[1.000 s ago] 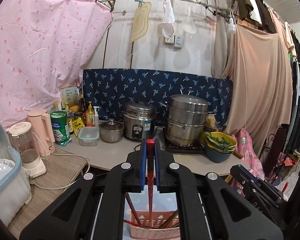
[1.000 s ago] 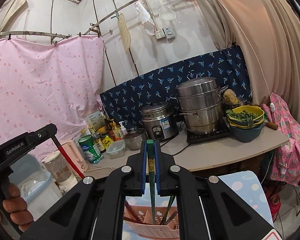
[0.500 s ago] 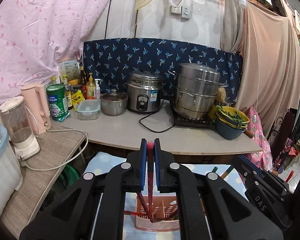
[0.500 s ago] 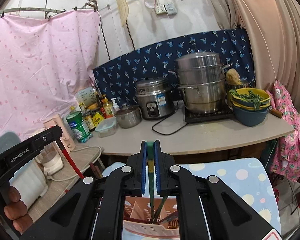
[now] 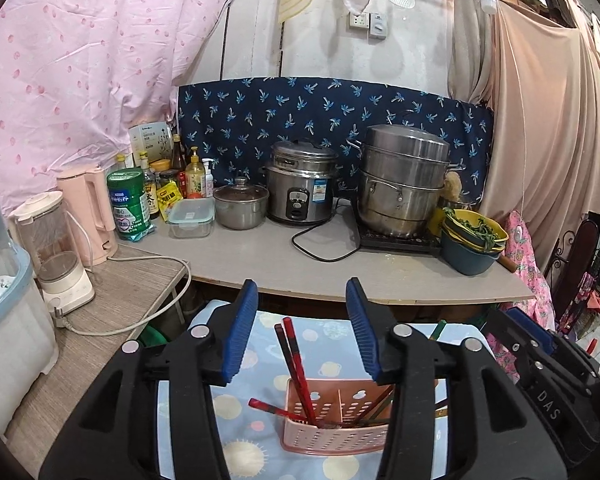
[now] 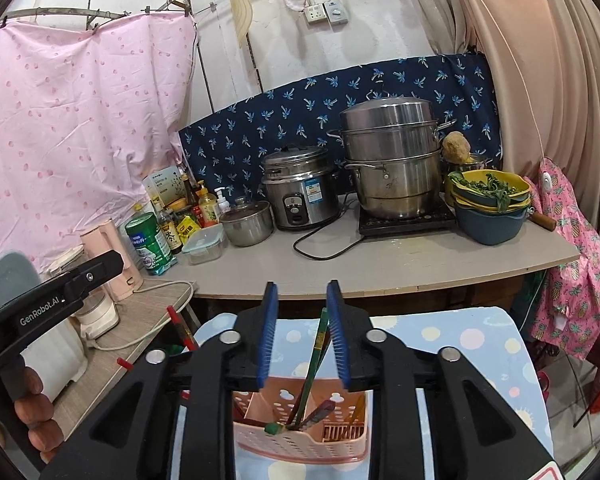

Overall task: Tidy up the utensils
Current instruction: 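Lower both chopsticks into the pink holder and open both grippers, then withdraw both open grippers away from the pink holder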

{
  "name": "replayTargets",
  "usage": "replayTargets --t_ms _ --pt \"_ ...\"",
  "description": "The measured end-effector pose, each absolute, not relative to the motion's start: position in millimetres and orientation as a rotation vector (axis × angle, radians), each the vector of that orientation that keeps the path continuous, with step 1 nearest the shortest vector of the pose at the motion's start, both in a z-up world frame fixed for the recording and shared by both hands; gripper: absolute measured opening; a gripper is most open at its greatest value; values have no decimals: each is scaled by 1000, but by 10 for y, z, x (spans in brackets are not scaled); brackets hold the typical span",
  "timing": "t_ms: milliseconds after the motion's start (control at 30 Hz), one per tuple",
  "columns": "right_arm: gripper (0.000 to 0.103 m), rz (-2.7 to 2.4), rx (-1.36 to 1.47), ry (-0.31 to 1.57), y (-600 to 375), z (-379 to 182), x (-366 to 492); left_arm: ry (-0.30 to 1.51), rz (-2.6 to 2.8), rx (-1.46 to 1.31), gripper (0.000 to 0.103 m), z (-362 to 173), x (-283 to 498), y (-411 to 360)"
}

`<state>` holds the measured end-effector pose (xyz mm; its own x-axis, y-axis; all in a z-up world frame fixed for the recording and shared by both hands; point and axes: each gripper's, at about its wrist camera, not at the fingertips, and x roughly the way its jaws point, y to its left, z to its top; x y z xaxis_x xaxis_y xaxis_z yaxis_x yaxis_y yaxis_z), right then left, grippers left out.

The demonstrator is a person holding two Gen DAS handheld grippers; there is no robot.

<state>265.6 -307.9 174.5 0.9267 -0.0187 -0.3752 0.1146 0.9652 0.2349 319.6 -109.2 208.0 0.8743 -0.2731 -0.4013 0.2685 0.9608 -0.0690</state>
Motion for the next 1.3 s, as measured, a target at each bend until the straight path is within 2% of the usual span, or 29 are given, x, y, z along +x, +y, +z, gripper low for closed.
replayTargets --t_ms 133,400,467,733,867,933,1033,1300 --pt "35 -74 235 371 -3044 1771 2505 418 -273 4 48 2068 3063 -1051" --pt "43 -64 215 395 -2906 1735 2166 446 -251 47 53 1974 2770 -968" --pt "43 -65 207 402 -2854 1713 2075 452 -245 55 57 1939 2673 -936" --pt "48 -74 223 448 -2750 1568 1717 495 -227 92 59 1798 2342 -837" --pt "49 -93 215 478 -2703 1505 1541 529 -213 109 64 1718 2201 -789" --pt "55 -103 212 498 -2689 1487 1456 542 -211 116 64 1699 2134 -761" --pt "61 -116 201 526 -2654 1480 1322 566 -202 118 70 1678 2047 -717" --pt "71 -139 195 596 -2624 1481 1103 643 -188 142 76 1555 1885 -621"
